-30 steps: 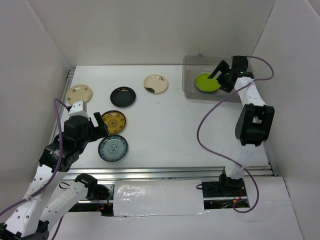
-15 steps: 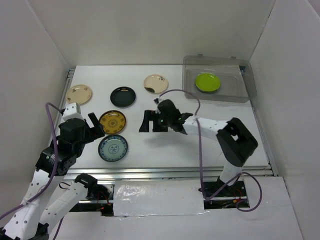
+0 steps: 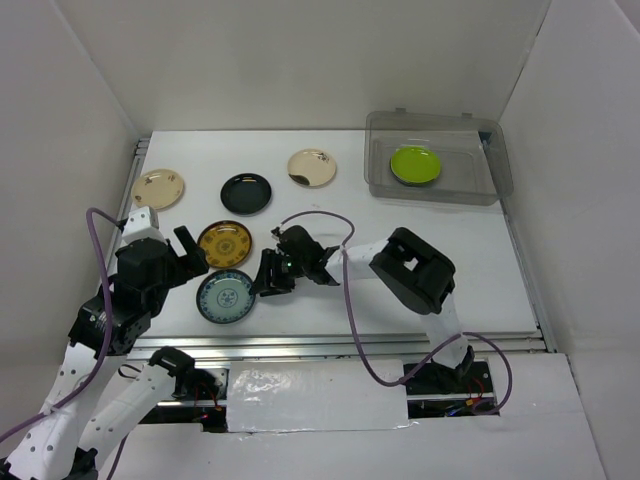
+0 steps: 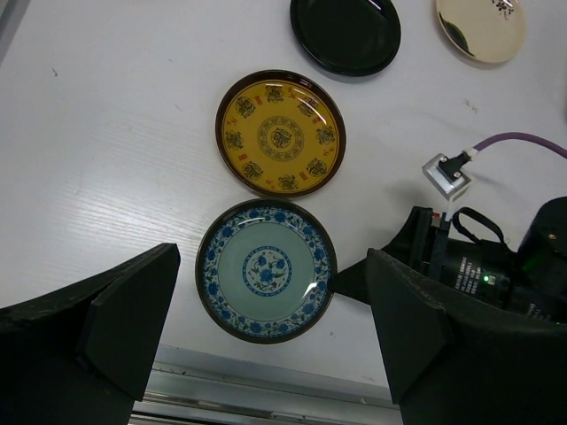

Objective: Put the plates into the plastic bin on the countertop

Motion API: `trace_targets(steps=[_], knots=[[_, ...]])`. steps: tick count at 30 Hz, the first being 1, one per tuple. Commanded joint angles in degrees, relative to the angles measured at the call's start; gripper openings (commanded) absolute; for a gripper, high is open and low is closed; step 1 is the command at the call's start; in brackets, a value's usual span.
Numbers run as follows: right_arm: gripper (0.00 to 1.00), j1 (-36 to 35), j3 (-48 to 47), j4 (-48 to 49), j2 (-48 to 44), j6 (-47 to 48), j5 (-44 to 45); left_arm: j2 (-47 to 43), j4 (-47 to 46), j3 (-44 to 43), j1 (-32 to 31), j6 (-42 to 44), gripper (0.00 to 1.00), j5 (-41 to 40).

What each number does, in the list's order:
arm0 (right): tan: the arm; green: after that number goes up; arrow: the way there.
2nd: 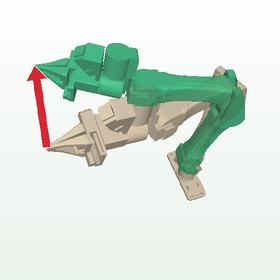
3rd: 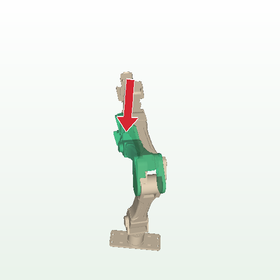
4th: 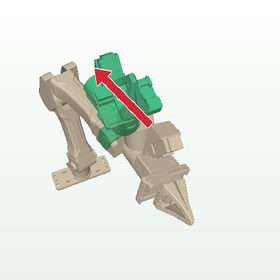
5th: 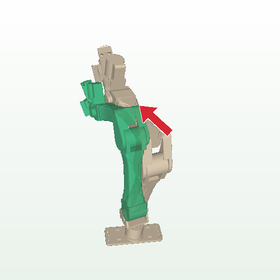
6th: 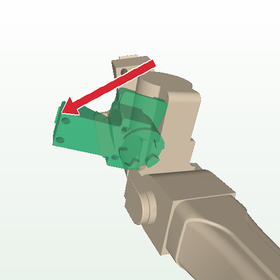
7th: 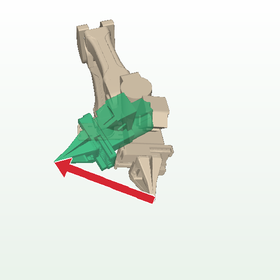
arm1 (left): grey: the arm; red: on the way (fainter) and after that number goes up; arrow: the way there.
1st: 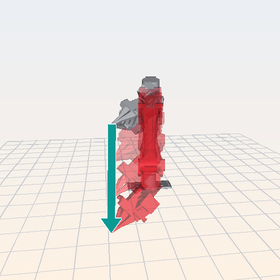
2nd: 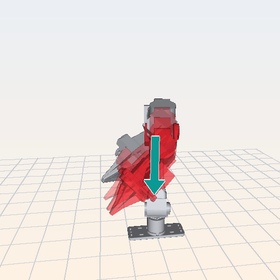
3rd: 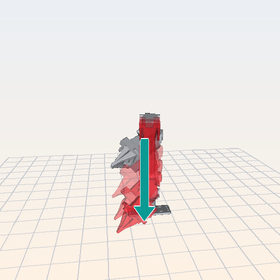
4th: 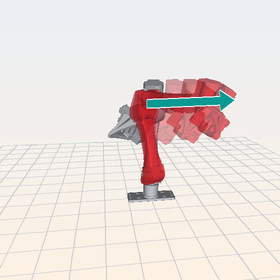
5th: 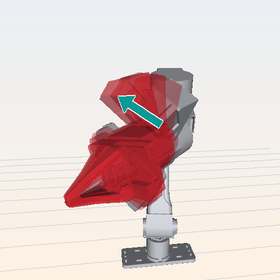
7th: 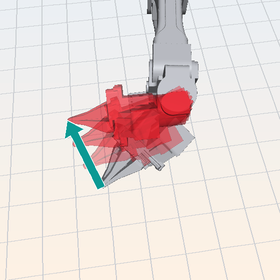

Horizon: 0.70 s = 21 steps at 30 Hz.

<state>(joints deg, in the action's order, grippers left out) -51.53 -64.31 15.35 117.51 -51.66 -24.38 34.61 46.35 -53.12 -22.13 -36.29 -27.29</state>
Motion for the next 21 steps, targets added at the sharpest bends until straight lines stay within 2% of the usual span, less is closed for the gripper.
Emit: trace_targets(steps=[1, 4, 6, 7, 8, 9, 12, 15, 17, 18, 20, 21], knots=[[0.49, -0.85, -2.92, 2.22, 3.86, -3.97, -1.11, -0.6, -1.17, -0.67, 0.16, -0.27, 0.99, -1.19], [0.44, -0.94, -5.29, 2.31, 6.58, -5.46, -1.9, -0.68, -1.08, -0.67, 0.16, -0.18, 0.99, -1.19], [0.33, -1.03, -6.52, 1.53, 7.11, -5.73, -1.46, -0.68, -1.17, -0.67, 0.25, -0.18, 0.99, -1.01], [0.26, -1.12, -6.7, 1.43, 7.2, -5.99, -0.59, -0.6, -1.17, -0.67, 0.25, -0.18, 0.99, -1.1], [0.08, -1.03, -6.53, 1.43, 7.03, -6.26, -0.58, -0.6, -1.08, -0.67, 0.25, -0.27, 0.99, -1.01], [0.01, -1.03, -6.26, 1.43, 6.94, -6.35, -0.49, -0.68, -1.17, -0.67, 0.25, -0.18, 0.99, -0.93], [0.0, -0.77, -3.37, 0.99, 3.09, -5.47, -1.72, -0.86, -1.35, -0.67, 0.16, -0.01, 0.99, -0.84], [0.0, 1.68, 5.58, 2.75, -7.18, -2.93, -5.31, -1.3, -1.35, -0.67, 0.24, -0.01, 0.99, -0.84], [0.0, 7.12, 10.77, 1.18, -16.5, -0.91, -9.71, -1.74, -1.43, -0.67, 0.25, 0.08, 0.99, -0.66], [0.0, 9.75, 11.57, -4.66, -23.31, 2.15, -9.63, -2.17, -1.52, -0.49, 0.25, 0.0, 0.99, -0.57], [0.0, 18.8, 8.61, -14.77, -28.9, 6.73, -1.23, -2.35, -1.52, -0.58, 0.25, 0.0, 0.99, -0.75], [0.0, 22.31, 6.42, -24.66, -31.18, 10.23, 1.85, -2.53, -1.44, -0.58, 0.25, -0.09, 0.99, -0.84]])
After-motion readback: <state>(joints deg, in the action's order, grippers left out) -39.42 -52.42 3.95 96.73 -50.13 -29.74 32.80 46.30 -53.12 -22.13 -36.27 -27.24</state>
